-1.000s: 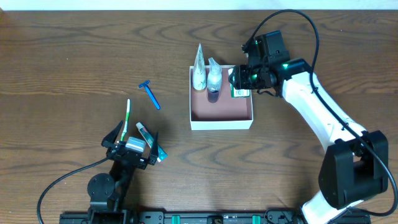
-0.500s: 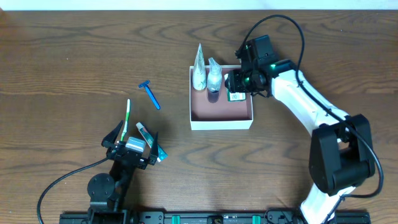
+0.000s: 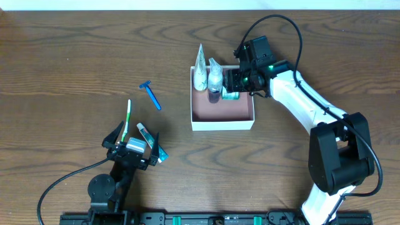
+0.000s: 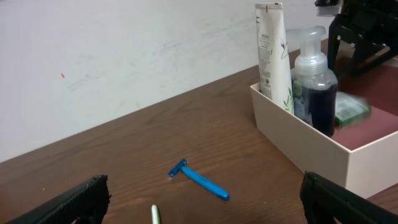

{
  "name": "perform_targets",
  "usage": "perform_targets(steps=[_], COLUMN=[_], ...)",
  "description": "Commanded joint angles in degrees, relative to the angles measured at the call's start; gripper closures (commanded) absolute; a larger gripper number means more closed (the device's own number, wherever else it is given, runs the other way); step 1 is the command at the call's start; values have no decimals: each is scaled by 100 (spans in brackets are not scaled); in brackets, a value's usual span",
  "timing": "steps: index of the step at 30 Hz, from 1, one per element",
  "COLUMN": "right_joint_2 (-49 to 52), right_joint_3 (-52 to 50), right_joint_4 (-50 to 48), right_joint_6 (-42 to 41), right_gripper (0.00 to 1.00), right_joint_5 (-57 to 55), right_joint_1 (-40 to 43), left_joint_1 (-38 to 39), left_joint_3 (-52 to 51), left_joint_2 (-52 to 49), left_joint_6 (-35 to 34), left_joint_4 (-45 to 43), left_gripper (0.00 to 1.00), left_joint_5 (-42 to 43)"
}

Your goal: Pack container

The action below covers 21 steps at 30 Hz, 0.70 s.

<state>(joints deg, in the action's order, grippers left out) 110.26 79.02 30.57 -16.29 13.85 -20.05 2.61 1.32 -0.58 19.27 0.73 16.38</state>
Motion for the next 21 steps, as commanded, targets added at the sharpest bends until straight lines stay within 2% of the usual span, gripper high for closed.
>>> perform_targets(steps=[1,10,16,21], right_joint_2=[33,-302,-852,-1281], right_joint_3=[81,448,1237,1923], right_joint_4=[-28,203,1088,1825], right_joint_6=[0,0,0,4], right_gripper=[37,32,30,23], right_joint_5=[15,356,15,-496], right_joint_1=[-26,-26,13,190], left_joint_1=[-35,-35,-35,-35], left_joint_3=[-109,-109,-109,-109], left_joint_2=[31,31,31,31], left_joint_6=[-50,-50,-50,-50], left_joint_4=[184,184,184,184], left_gripper=[2,2,2,2], left_joint_5=[96,96,96,96])
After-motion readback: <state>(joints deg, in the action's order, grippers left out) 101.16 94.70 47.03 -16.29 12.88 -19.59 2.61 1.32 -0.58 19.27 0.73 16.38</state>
